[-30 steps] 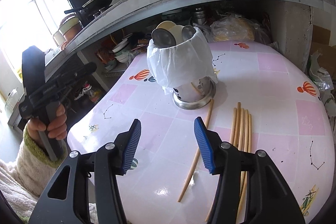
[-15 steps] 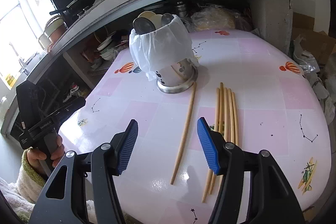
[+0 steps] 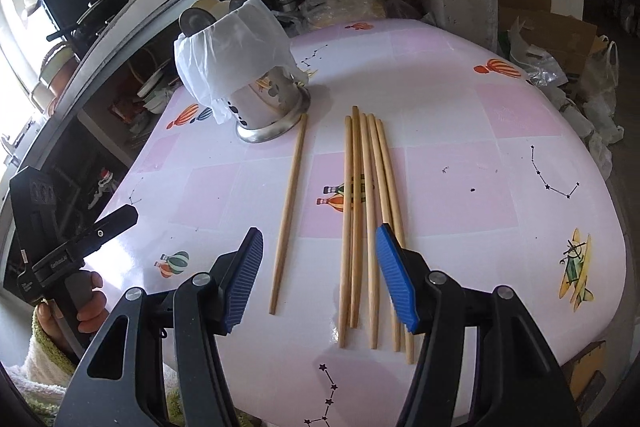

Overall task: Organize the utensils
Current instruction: 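Move both tools down toward the wooden chopsticks on the table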

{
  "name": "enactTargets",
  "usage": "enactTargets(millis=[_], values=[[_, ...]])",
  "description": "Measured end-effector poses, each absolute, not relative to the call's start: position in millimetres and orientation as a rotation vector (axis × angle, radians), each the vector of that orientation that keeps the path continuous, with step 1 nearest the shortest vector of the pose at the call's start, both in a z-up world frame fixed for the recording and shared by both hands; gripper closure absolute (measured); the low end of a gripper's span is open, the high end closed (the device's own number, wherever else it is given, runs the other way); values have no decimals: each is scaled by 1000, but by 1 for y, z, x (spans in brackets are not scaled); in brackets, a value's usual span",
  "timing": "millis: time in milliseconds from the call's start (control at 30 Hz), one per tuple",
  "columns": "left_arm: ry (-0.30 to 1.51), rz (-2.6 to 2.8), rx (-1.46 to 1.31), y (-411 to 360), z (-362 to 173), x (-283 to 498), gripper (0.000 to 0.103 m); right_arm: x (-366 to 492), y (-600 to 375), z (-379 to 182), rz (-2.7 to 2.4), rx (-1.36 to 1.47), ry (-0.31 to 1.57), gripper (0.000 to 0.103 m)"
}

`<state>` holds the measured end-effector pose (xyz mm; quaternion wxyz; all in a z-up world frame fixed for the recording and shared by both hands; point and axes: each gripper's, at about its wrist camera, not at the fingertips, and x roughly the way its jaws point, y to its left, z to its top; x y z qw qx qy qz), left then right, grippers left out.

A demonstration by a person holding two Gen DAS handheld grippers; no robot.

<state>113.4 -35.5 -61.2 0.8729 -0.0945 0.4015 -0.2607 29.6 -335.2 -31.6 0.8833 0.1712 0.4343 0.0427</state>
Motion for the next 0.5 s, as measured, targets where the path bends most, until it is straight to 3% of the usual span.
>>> enactTargets(millis=[267,500], values=[[869,-624,-201,-64,-68,115,8,38,-358,-51,70,401,908,46],[885,-632,-18,-116,-79,121,8,46,-368,-65,72,422,919,46]])
